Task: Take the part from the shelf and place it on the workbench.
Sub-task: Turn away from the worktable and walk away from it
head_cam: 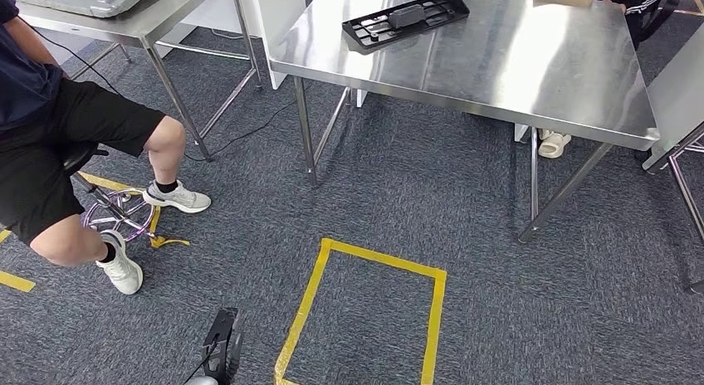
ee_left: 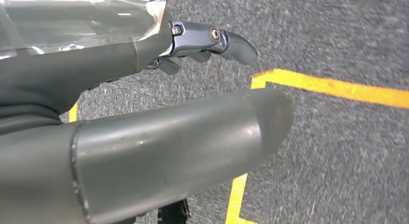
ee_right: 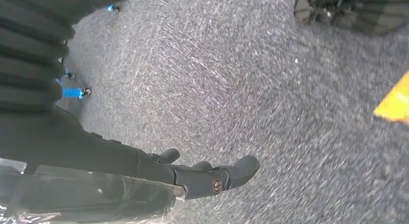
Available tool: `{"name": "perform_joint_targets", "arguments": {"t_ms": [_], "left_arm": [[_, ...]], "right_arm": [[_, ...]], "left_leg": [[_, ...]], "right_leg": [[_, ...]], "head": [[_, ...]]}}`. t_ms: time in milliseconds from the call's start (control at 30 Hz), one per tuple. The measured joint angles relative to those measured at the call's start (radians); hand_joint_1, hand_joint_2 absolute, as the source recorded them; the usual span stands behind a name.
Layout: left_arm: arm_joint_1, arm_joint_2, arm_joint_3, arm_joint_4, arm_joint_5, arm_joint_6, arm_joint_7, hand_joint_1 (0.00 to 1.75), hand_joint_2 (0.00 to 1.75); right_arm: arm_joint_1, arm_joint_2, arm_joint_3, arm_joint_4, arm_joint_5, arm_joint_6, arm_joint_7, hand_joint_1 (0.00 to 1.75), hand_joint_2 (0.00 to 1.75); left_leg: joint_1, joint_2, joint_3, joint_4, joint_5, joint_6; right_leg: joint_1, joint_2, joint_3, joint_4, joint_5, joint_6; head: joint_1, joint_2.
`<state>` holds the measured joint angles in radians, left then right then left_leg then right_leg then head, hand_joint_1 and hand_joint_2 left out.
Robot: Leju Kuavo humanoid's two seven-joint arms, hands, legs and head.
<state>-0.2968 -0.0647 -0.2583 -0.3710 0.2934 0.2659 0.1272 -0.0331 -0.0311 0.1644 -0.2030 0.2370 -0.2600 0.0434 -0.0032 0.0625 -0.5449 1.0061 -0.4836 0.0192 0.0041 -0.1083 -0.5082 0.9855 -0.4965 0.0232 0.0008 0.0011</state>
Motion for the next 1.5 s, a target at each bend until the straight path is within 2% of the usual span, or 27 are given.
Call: {"name": "perform_joint_targets", "arguments": {"t_ms": [67, 133, 200, 233, 267, 300, 367, 433, 467, 533, 600, 700, 733, 767, 833, 900, 933, 967, 1033, 1067, 1133, 1200, 1267, 1300, 1367, 1433, 1500], "left_arm": [[0.000, 0.000, 0.000, 0.000, 0.000, 0.000, 0.000, 0.00, 0.00], [-0.001, -0.001, 0.000, 0.000, 0.000, 0.000, 0.000, 0.00, 0.00], [0.000, -0.002, 0.000, 0.000, 0.000, 0.000, 0.000, 0.00, 0.00], [0.001, -0.002, 0.000, 0.000, 0.000, 0.000, 0.000, 0.00, 0.00], [0.002, -0.002, 0.000, 0.000, 0.000, 0.000, 0.000, 0.00, 0.00], [0.003, -0.002, 0.000, 0.000, 0.000, 0.000, 0.000, 0.00, 0.00], [0.003, -0.002, 0.000, 0.000, 0.000, 0.000, 0.000, 0.00, 0.00], [0.002, -0.002, 0.000, 0.000, 0.000, 0.000, 0.000, 0.00, 0.00], [0.002, -0.002, 0.000, 0.000, 0.000, 0.000, 0.000, 0.00, 0.00], [0.004, 0.000, 0.000, 0.000, 0.000, 0.000, 0.000, 0.00, 0.00], [0.005, 0.002, 0.000, 0.000, 0.000, 0.000, 0.000, 0.00, 0.00], [0.004, 0.000, 0.000, 0.000, 0.000, -0.001, 0.000, 0.00, 0.00], [0.005, 0.000, 0.000, 0.000, 0.000, -0.001, 0.000, 0.00, 0.00], [0.007, -0.001, 0.000, 0.000, -0.001, -0.003, 0.000, 0.00, 0.00], [0.009, 0.000, -0.001, 0.000, -0.002, -0.012, -0.003, 0.00, 0.00], [0.006, 0.001, -0.002, 0.000, -0.006, -0.027, -0.008, 0.00, 0.00], [0.004, 0.002, -0.003, -0.001, -0.008, -0.035, -0.010, 0.00, 0.00], [0.003, 0.003, -0.004, -0.001, -0.010, -0.043, -0.012, 0.00, 0.00], [0.006, 0.007, -0.005, -0.001, -0.012, -0.054, -0.017, 0.00, 0.00], [0.008, 0.008, -0.006, -0.001, -0.013, -0.055, -0.020, 0.00, 0.00], [0.012, 0.011, -0.005, -0.001, -0.011, -0.057, -0.025, 0.00, 0.00], [0.017, 0.013, -0.004, -0.003, -0.007, -0.062, -0.030, 0.00, 0.00], [0.026, 0.015, -0.003, -0.004, -0.002, -0.068, -0.036, 0.00, 0.00], [0.033, 0.016, -0.002, -0.004, -0.001, -0.068, -0.038, 0.00, 0.00], [0.048, 0.018, 0.001, -0.004, -0.001, -0.069, -0.040, 0.00, 0.00], [0.054, 0.021, 0.005, -0.004, -0.001, -0.069, -0.041, 0.00, 0.00], [0.054, 0.023, 0.007, -0.006, -0.004, -0.070, -0.040, 0.00, 0.00]], "right_arm": [[0.000, 0.000, 0.002, 0.000, 0.002, 0.006, 0.001, 0.00, 1.75], [0.000, 0.001, 0.003, 0.001, 0.002, 0.010, 0.001, 0.00, 1.75], [0.001, 0.001, 0.003, 0.003, 0.002, 0.012, 0.002, 0.00, 1.75], [0.002, 0.000, 0.003, 0.004, 0.002, 0.013, 0.002, 0.00, 1.75], [0.003, 0.000, 0.003, 0.004, 0.002, 0.013, 0.002, 0.00, 1.75], [0.004, 0.000, 0.003, 0.004, 0.002, 0.014, 0.002, 0.00, 1.75], [0.005, -0.001, 0.003, 0.004, 0.002, 0.014, 0.002, 0.00, 1.75], [0.003, -0.002, 0.003, 0.004, 0.002, 0.014, 0.002, 0.00, 1.75], [0.002, -0.002, 0.003, 0.005, 0.002, 0.014, 0.002, 0.00, 1.75], [0.000, -0.001, 0.003, 0.005, 0.002, 0.014, 0.002, 0.00, 1.75], [0.000, 0.000, 0.003, 0.005, 0.002, 0.014, 0.002, 0.00, 1.75], [0.004, 0.000, 0.003, 0.005, 0.002, 0.014, 0.002, 0.00, 1.75], [0.006, 0.000, 0.003, 0.006, 0.002, 0.014, 0.002, 0.00, 1.75], [0.008, 0.000, 0.003, 0.006, 0.003, 0.014, 0.002, 0.00, 1.75], [0.008, 0.001, 0.003, 0.006, 0.003, 0.013, 0.003, 0.00, 1.75], [0.007, 0.002, 0.003, 0.006, 0.002, 0.012, 0.003, 0.00, 1.75], [0.008, 0.004, 0.003, 0.006, 0.001, 0.009, 0.003, 0.00, 1.75], [0.009, 0.005, 0.003, 0.006, -0.001, 0.005, 0.002, 0.00, 1.75], [0.010, 0.009, 0.003, 0.006, -0.004, -0.001, 0.000, 0.00, 1.75], [0.010, 0.011, 0.003, 0.006, -0.004, -0.003, -0.001, 0.00, 1.75], [0.013, 0.015, 0.004, 0.006, 0.003, -0.003, -0.003, 0.00, 1.75], [0.017, 0.018, 0.009, 0.007, 0.016, -0.001, -0.003, 0.00, 1.75], [0.020, 0.018, 0.016, 0.009, 0.026, 0.001, -0.003, 0.00, 1.75], [0.021, 0.017, 0.020, 0.010, 0.029, 0.003, -0.003, 0.00, 1.75], [0.024, 0.015, 0.026, 0.011, 0.034, 0.010, -0.003, 0.00, 1.75], [0.025, 0.011, 0.030, 0.012, 0.038, 0.016, -0.002, 0.00, 1.75], [0.025, 0.008, 0.035, 0.013, 0.038, 0.018, -0.002, 0.00, 1.75]], "left_leg": [[0.004, -0.022, -0.004, -0.014, 0.010, 0.018], [0.008, -0.042, -0.014, -0.021, 0.024, 0.032], [0.007, -0.065, -0.028, -0.021, 0.036, 0.036], [0.006, -0.077, -0.035, -0.021, 0.041, 0.035], [0.006, -0.090, -0.040, -0.021, 0.047, 0.034], [0.006, -0.102, -0.044, -0.020, 0.052, 0.031], [0.005, -0.124, -0.050, -0.018, 0.060, 0.024], [0.001, -0.140, -0.055, -0.016, 0.067, 0.013], [0.000, -0.146, -0.058, -0.016, 0.071, 0.007], [0.002, -0.155, -0.064, -0.014, 0.076, -0.004], [0.004, -0.128, -0.083, 0.021, 0.047, -0.013], [0.010, -0.077, -0.160, 0.208, -0.065, -0.027], [0.012, -0.071, -0.180, 0.263, -0.087, -0.031], [0.014, -0.068, -0.184, 0.284, -0.090, -0.033], [0.016, -0.055, -0.133, 0.210, -0.048, -0.033], [0.012, -0.008, -0.052, 0.072, 0.004, -0.025], [0.008, 0.011, -0.029, 0.026, 0.017, -0.019], [0.004, 0.022, -0.020, 0.004, 0.020, -0.012], [-0.001, 0.004, -0.026, -0.003, 0.024, 0.003], [0.000, -0.006, -0.028, -0.007, 0.029, 0.011], [0.004, -0.028, -0.033, -0.014, 0.039, 0.027], [0.006, -0.050, -0.040, -0.015, 0.046, 0.036], [0.005, -0.071, -0.046, -0.015, 0.050, 0.038], [0.005, -0.081, -0.047, -0.015, 0.052, 0.038], [0.006, -0.106, -0.049, -0.014, 0.056, 0.034], [0.005, -0.133, -0.052, -0.009, 0.061, 0.025], [0.002, -0.155, -0.060, -0.003, 0.064, 0.014]], "right_leg": [[-0.001, 0.018, -0.011, 0.016, -0.013, 0.007], [-0.007, 0.071, -0.053, 0.102, -0.062, 0.003], [-0.010, 0.098, -0.114, 0.241, -0.120, -0.001], [-0.010, 0.101, -0.132, 0.286, -0.134, 0.002], [-0.011, 0.103, -0.129, 0.288, -0.130, 0.009], [-0.012, 0.106, -0.105, 0.246, -0.111, 0.018], [-0.015, 0.132, -0.023, 0.094, -0.060, 0.031], [-0.016, 0.155, 0.024, -0.002, -0.032, 0.026], [-0.013, 0.156, 0.027, -0.011, -0.029, 0.020], [-0.014, 0.139, 0.025, -0.009, -0.021, 0.006], [-0.020, 0.120, 0.023, -0.010, -0.011, -0.009], [-0.019, 0.086, 0.013, -0.009, -0.003, -0.023], [-0.017, 0.073, 0.009, -0.008, -0.003, -0.023], [-0.017, 0.061, 0.007, -0.007, -0.003, -0.023], [-0.017, 0.039, 0.006, -0.004, -0.003, -0.022], [-0.011, 0.019, 0.008, -0.002, -0.005, -0.019], [-0.006, 0.010, 0.008, -0.001, -0.006, -0.015], [-0.001, 0.001, 0.007, -0.001, -0.007, -0.011], [0.001, -0.020, 0.007, -0.002, -0.007, -0.001], [0.000, -0.014, 0.005, 0.001, -0.011, 0.004], [-0.006, 0.037, -0.019, 0.050, -0.043, 0.007], [-0.010, 0.090, -0.075, 0.174, -0.102, -0.001], [-0.011, 0.101, -0.124, 0.283, -0.141, -0.004], [-0.012, 0.102, -0.132, 0.304, -0.144, 0.000], [-0.015, 0.106, -0.107, 0.258, -0.116, 0.017], [-0.022, 0.138, -0.037, 0.113, -0.062, 0.035], [-0.026, 0.167, 0.003, 0.021, -0.032, 0.033]], "head": [[0.001, 0.000], [0.005, 0.000], [0.009, 0.000], [0.009, 0.000], [0.010, 0.000], [0.009, 0.000], [0.010, 0.000], [0.009, 0.000], [0.009, 0.000], [0.009, 0.000], [0.006, 0.000], [-0.002, 0.000], [-0.002, 0.000], [-0.003, 0.000], [-0.003, 0.000], [-0.004, 0.000], [-0.003, 0.000], [-0.001, 0.000], [0.002, 0.000], [0.002, 0.000], [0.004, 0.000], [0.006, 0.000], [0.007, 0.000], [0.007, 0.000], [0.008, 0.000], [0.009, 0.000], [0.009, 0.000]]}}
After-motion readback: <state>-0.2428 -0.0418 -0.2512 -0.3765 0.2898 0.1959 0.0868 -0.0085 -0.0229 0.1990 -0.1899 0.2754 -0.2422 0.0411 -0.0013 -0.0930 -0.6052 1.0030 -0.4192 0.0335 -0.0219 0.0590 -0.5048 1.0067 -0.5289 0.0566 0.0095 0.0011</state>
